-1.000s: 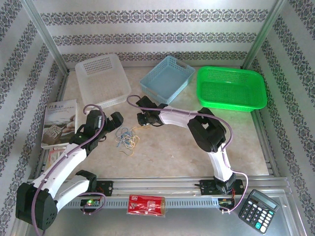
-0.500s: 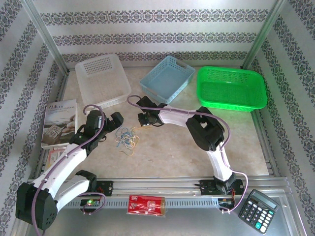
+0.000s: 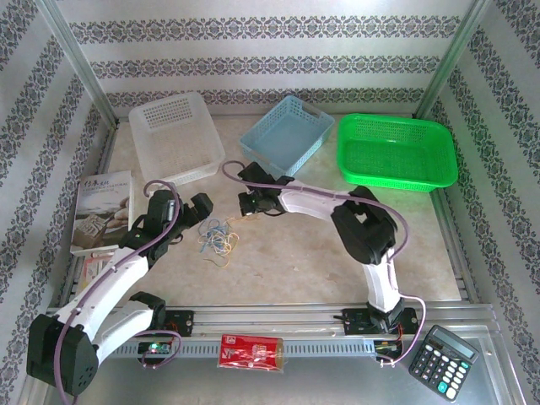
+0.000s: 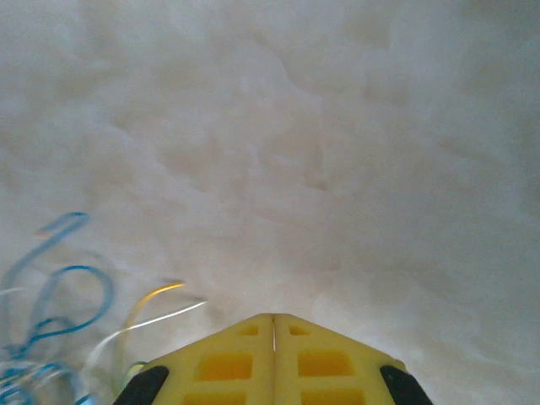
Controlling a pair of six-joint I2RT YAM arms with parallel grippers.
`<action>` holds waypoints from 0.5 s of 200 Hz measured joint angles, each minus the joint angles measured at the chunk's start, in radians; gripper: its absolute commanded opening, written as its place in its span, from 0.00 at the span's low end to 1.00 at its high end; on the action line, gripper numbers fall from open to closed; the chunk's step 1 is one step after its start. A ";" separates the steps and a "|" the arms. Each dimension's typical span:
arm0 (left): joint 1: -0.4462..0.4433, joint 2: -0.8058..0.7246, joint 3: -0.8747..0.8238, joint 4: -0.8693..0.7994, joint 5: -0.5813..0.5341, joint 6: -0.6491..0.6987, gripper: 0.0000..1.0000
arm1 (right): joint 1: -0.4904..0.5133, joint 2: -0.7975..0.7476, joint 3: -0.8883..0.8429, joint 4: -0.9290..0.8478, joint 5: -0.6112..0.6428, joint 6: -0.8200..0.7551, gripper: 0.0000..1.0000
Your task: Untangle the cables
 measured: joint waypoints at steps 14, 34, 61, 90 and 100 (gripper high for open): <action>0.000 -0.002 -0.001 0.018 0.025 0.020 1.00 | -0.007 -0.088 -0.007 0.003 -0.003 -0.004 0.00; 0.000 0.000 -0.001 0.044 0.066 0.048 1.00 | -0.023 -0.199 -0.013 0.013 -0.010 -0.010 0.00; 0.000 0.013 -0.002 0.105 0.121 0.077 1.00 | -0.035 -0.297 -0.028 0.021 -0.021 -0.011 0.00; -0.003 0.040 -0.003 0.181 0.168 0.108 1.00 | -0.035 -0.346 -0.048 0.022 -0.038 -0.011 0.00; -0.010 0.053 -0.003 0.207 0.179 0.124 1.00 | -0.035 -0.357 -0.052 0.021 -0.043 -0.010 0.00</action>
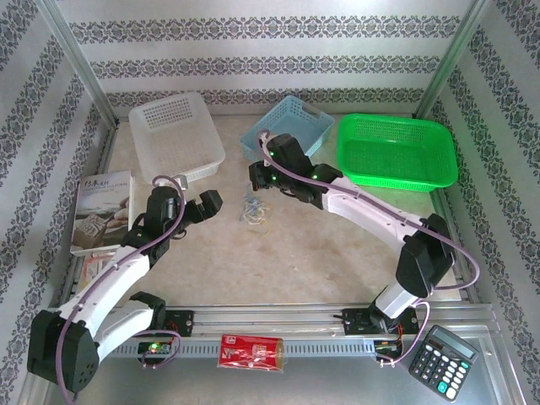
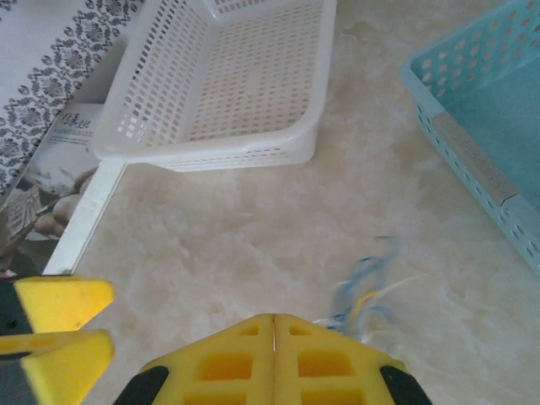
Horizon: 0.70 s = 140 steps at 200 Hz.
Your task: Untangle the cables
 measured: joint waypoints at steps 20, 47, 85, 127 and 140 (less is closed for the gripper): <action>-0.027 0.034 0.000 0.044 0.023 0.036 1.00 | 0.000 -0.023 -0.010 -0.002 -0.008 0.000 0.00; -0.087 0.088 0.000 0.084 0.033 0.095 1.00 | 0.000 -0.052 -0.024 -0.003 -0.019 0.000 0.00; -0.178 0.162 0.000 0.147 0.032 0.172 1.00 | 0.000 -0.081 -0.053 -0.003 -0.037 0.011 0.00; -0.221 0.213 0.000 0.246 0.009 0.214 1.00 | 0.003 -0.118 -0.065 -0.002 -0.058 0.027 0.00; -0.230 0.236 0.003 0.267 0.002 0.225 0.95 | 0.008 -0.128 -0.065 -0.001 -0.067 0.035 0.00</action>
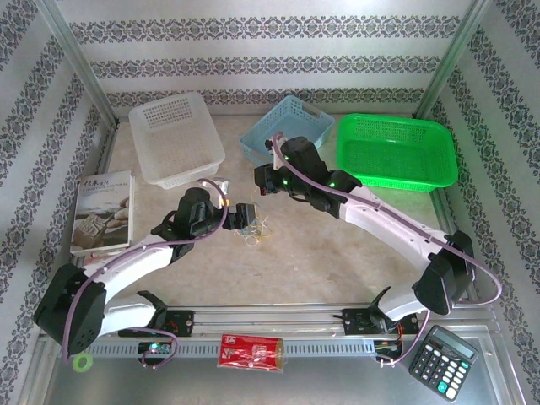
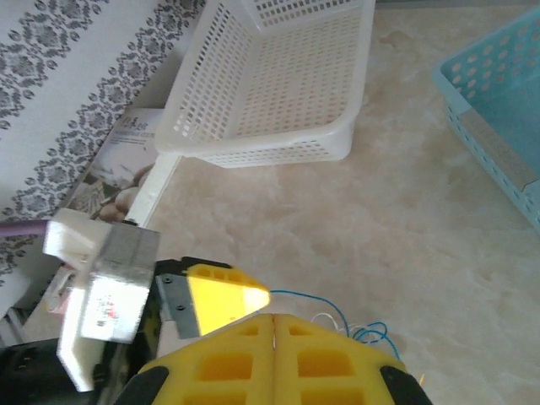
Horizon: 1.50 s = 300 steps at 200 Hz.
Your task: Untangle the cables
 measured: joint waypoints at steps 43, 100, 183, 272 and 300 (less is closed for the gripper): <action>-0.019 0.115 0.060 0.035 -0.011 0.030 0.73 | 0.015 -0.029 0.000 0.000 -0.026 0.019 0.00; -0.021 0.210 0.063 0.100 -0.010 0.022 0.43 | 0.015 -0.093 0.022 0.012 -0.066 0.067 0.00; -0.024 0.272 0.017 0.179 -0.007 -0.011 0.35 | 0.001 -0.173 0.114 0.053 -0.083 0.109 0.00; -0.024 0.193 -0.044 0.210 -0.005 -0.079 0.62 | -0.224 -0.273 0.085 0.051 -0.074 0.113 0.00; -0.024 0.116 -0.045 0.210 -0.003 -0.115 0.78 | -0.317 -0.302 0.040 0.051 -0.055 0.113 0.00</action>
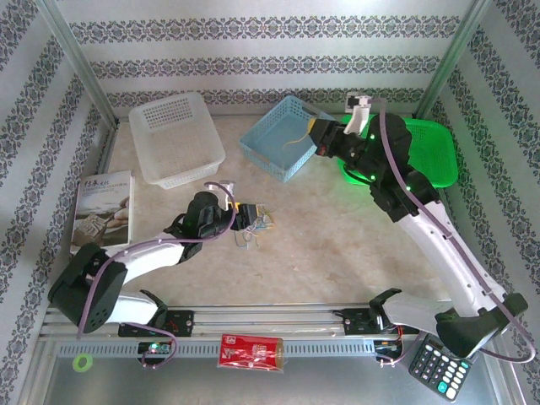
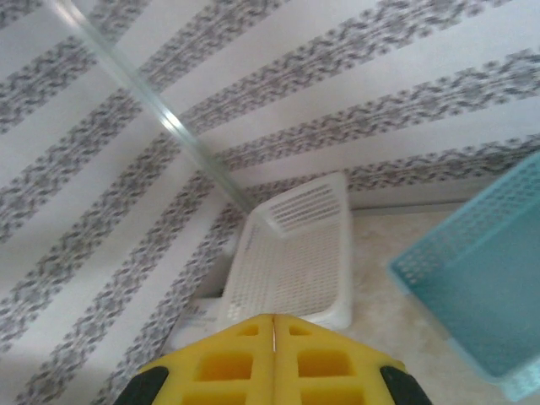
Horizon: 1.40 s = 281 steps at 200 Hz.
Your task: Untangle the cables
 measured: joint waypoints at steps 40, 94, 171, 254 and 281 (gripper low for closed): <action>0.000 -0.076 0.003 -0.006 -0.001 -0.041 1.00 | -0.106 -0.008 -0.061 0.000 0.058 -0.002 0.00; 0.000 -0.130 0.062 -0.090 -0.004 -0.077 1.00 | -0.249 0.027 -0.084 0.029 0.243 -0.019 0.00; 0.000 -0.158 0.099 -0.159 0.019 -0.111 1.00 | -0.385 0.243 -0.122 0.252 0.581 -0.019 0.00; 0.000 -0.157 0.133 -0.169 0.053 -0.129 1.00 | -0.481 0.581 -0.001 0.309 0.696 -0.074 0.31; 0.000 -0.156 0.137 -0.177 0.053 -0.129 1.00 | -0.494 0.621 0.033 0.309 0.677 -0.141 0.55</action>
